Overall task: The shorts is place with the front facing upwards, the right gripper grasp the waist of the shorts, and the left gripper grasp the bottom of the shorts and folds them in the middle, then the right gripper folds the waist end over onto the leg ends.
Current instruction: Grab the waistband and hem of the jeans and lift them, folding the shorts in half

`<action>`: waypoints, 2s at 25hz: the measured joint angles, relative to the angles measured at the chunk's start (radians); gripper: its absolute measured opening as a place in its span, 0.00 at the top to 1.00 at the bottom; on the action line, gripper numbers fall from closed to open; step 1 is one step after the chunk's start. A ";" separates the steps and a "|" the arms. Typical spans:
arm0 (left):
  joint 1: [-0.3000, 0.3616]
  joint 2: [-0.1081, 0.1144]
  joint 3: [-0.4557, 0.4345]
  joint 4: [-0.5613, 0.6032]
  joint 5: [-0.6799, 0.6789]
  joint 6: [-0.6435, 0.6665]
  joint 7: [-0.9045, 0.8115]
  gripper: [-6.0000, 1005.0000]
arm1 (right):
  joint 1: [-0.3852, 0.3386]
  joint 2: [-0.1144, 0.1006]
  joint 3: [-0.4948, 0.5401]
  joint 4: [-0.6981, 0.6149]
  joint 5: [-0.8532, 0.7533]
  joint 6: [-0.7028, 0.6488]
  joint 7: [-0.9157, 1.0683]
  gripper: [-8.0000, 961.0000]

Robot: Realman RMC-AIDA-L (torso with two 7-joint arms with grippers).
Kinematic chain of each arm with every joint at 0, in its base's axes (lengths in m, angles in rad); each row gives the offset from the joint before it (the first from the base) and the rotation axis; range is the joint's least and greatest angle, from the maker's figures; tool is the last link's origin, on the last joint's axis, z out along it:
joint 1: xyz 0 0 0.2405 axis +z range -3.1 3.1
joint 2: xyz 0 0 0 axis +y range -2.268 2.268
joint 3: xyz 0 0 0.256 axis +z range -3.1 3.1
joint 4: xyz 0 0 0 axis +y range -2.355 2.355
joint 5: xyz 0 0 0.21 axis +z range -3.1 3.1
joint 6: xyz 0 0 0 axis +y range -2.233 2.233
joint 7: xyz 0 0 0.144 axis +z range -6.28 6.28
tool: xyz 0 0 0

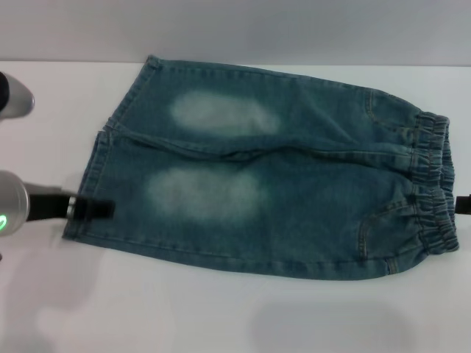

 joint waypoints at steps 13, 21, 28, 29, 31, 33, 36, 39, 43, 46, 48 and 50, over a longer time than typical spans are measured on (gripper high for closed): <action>-0.085 -0.004 0.035 0.166 0.017 0.010 -0.049 0.16 | 0.021 0.001 -0.005 0.062 -0.010 0.013 -0.036 0.19; -0.111 -0.004 0.036 0.218 0.022 0.028 -0.057 0.16 | 0.022 0.000 -0.007 0.060 -0.006 0.006 -0.038 0.20; -0.123 -0.003 0.030 0.250 0.038 0.047 -0.068 0.16 | 0.023 0.000 -0.013 0.058 -0.005 0.005 -0.039 0.20; -0.126 -0.003 0.030 0.255 0.041 0.048 -0.070 0.16 | 0.023 -0.001 -0.013 0.058 -0.005 0.005 -0.039 0.20; -0.141 -0.003 0.029 0.283 0.051 0.051 -0.076 0.16 | 0.023 -0.001 -0.014 0.058 -0.005 0.005 -0.039 0.20; -0.150 -0.003 0.029 0.298 0.052 0.051 -0.078 0.16 | 0.023 -0.001 -0.014 0.057 -0.004 0.004 -0.039 0.21; -0.170 -0.004 0.028 0.333 0.053 0.056 -0.079 0.16 | 0.023 -0.001 -0.014 0.056 -0.003 0.003 -0.039 0.21; -0.177 -0.004 0.028 0.342 0.053 0.060 -0.079 0.16 | 0.024 -0.001 -0.014 0.056 -0.003 0.003 -0.039 0.21; -0.180 -0.004 0.028 0.339 0.058 0.060 -0.087 0.16 | 0.024 -0.001 -0.014 0.056 -0.003 0.003 -0.039 0.21; -0.181 -0.003 0.028 0.337 0.060 0.056 -0.092 0.16 | 0.024 -0.001 -0.014 0.056 -0.003 0.003 -0.039 0.22; -0.181 -0.003 0.028 0.335 0.060 0.054 -0.093 0.16 | 0.026 -0.001 -0.014 0.056 -0.003 0.003 -0.039 0.22; -0.181 -0.002 0.028 0.329 0.060 0.053 -0.094 0.16 | 0.026 -0.001 -0.014 0.056 -0.003 0.003 -0.039 0.22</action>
